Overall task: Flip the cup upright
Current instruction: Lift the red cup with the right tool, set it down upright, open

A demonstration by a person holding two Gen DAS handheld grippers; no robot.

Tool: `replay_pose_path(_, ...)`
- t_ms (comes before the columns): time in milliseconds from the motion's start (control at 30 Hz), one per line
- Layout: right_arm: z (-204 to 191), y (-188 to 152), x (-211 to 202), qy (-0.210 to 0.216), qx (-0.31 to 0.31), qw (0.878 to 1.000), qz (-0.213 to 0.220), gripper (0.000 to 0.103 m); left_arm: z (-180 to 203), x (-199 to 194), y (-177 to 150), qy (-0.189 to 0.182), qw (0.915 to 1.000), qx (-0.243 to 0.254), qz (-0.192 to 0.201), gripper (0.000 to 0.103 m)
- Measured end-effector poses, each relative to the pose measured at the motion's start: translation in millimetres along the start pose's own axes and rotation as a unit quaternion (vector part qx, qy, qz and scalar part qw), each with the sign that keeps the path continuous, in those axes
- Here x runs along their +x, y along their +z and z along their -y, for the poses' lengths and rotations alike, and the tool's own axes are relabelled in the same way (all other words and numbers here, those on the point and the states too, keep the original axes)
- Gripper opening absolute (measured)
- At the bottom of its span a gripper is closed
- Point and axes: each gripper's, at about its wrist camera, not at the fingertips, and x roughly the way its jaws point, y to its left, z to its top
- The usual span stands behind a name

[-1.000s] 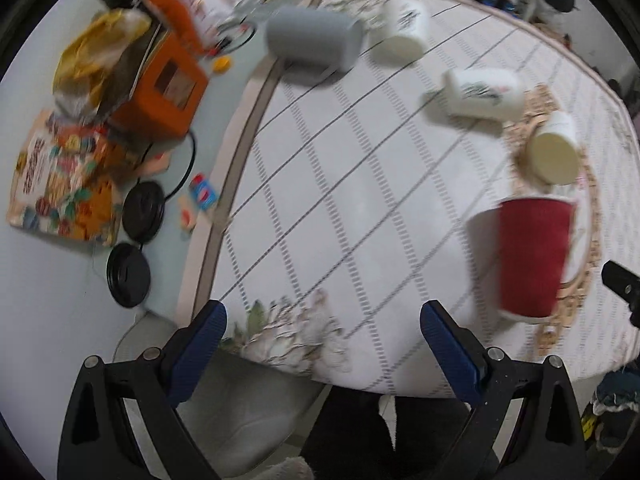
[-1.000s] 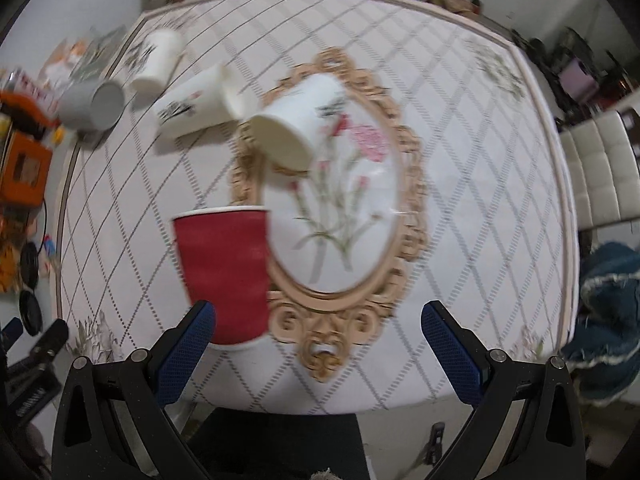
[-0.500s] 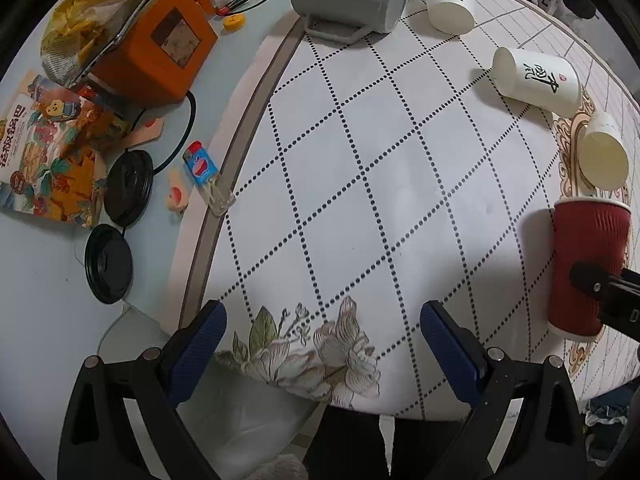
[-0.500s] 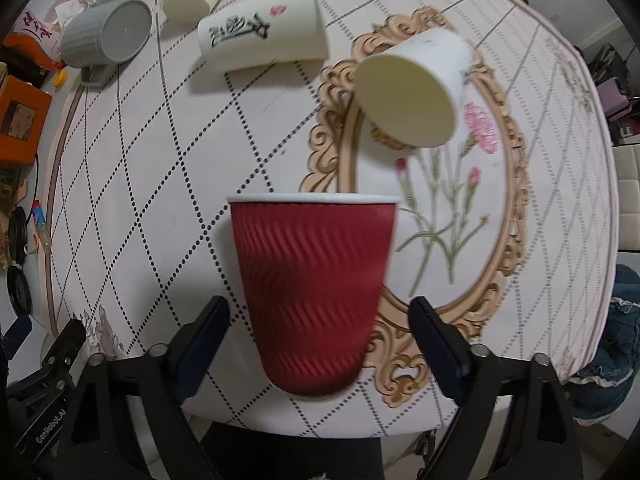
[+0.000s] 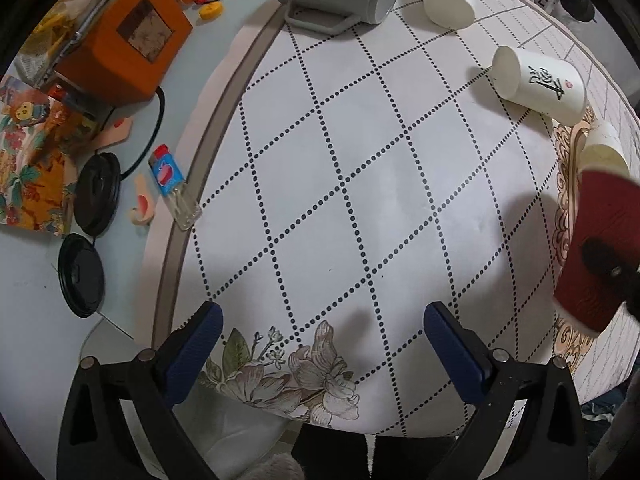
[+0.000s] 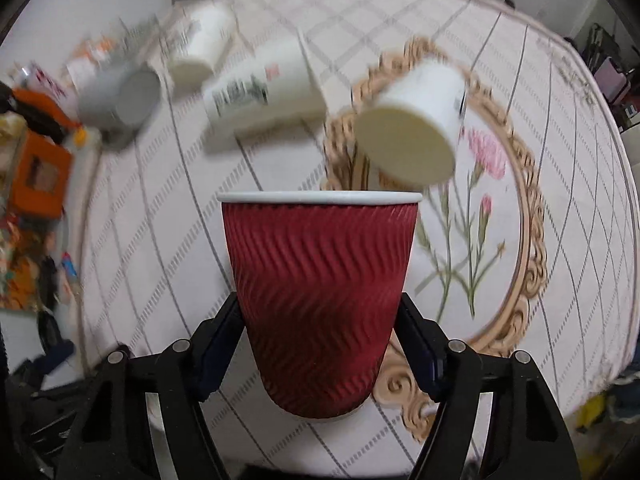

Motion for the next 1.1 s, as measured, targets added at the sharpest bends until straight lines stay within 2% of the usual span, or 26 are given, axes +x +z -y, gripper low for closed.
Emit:
replay_pose_path(167,-4,3,-12,0.014,-0.001,0.993,0.121,0.076,1,10,14,-0.004,1.0,-0.005,-0.005,0.103)
replay_pose_path(333,-21,-10,13,-0.009,-0.027,0.982,0.185,0.076,7,18,23,0.009,0.9999,0.01,0.003,0.103)
replay_pose_path(467,-22,-24,12,-0.018,-0.044,0.973,0.227,0.076,12,19,26,0.012,0.9997,0.022,0.01,0.103)
replay_pose_path(733,-23,-48,3,-0.023,-0.042,0.973,0.228,0.077,19,14,12,0.017,0.9988,0.04,0.022,0.102)
replay_pose_path(767,-22,-51,2,-0.023,-0.042,0.973,0.225,0.077,16,12,-3,0.016,0.9987,0.042,0.024,0.103)
replay_pose_path(933,-20,-58,-1,-0.028,-0.042,0.978,0.2,0.077,14,4,-17,0.014,0.9985,0.044,0.03,0.103)
replay_pose_path(1100,-21,-65,-10,-0.034,-0.053,0.98,0.191,0.087,11,-10,-34,0.019,0.9978,0.042,0.047,0.103)
